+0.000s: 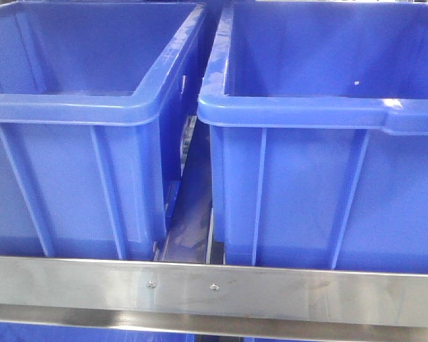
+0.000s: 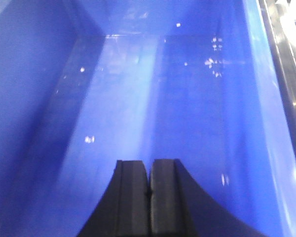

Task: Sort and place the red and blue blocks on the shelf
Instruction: 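Raise both open grippers up out of the blue bins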

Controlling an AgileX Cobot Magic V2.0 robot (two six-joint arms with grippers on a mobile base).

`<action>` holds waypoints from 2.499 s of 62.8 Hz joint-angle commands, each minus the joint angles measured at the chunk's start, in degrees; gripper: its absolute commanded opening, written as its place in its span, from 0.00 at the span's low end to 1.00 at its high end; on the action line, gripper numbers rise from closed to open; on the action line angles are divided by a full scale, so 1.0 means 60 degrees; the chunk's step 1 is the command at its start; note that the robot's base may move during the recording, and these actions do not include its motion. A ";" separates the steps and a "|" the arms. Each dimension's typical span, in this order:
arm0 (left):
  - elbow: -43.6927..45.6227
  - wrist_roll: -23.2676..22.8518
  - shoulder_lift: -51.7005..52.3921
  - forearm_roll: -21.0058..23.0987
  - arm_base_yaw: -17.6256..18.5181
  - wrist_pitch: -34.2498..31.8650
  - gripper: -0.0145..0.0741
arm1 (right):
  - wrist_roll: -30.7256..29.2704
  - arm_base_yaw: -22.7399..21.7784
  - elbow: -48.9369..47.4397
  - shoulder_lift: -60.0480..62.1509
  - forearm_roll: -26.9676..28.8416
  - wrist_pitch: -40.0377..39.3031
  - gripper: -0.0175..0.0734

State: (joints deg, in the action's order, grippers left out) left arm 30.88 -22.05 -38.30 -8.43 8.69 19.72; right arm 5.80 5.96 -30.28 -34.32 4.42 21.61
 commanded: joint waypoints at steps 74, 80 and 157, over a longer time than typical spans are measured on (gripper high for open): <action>-0.0713 0.0008 0.0494 0.0052 0.0009 -0.0707 0.30 | -0.0086 0.0008 -0.0163 0.0610 -0.0061 -0.0210 0.25; -0.0713 0.0008 0.0494 0.0052 0.0009 -0.0707 0.30 | -0.0086 0.0008 -0.0163 0.0610 -0.0061 -0.0210 0.25; -0.0713 0.0008 0.0494 0.0052 0.0009 -0.0707 0.30 | -0.0086 -0.0241 0.1068 0.2554 -0.0213 -0.0742 0.25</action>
State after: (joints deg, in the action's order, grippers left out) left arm 24.97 -21.94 -35.54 -8.43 8.69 19.72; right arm 5.80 4.96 -24.54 -21.06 3.78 23.05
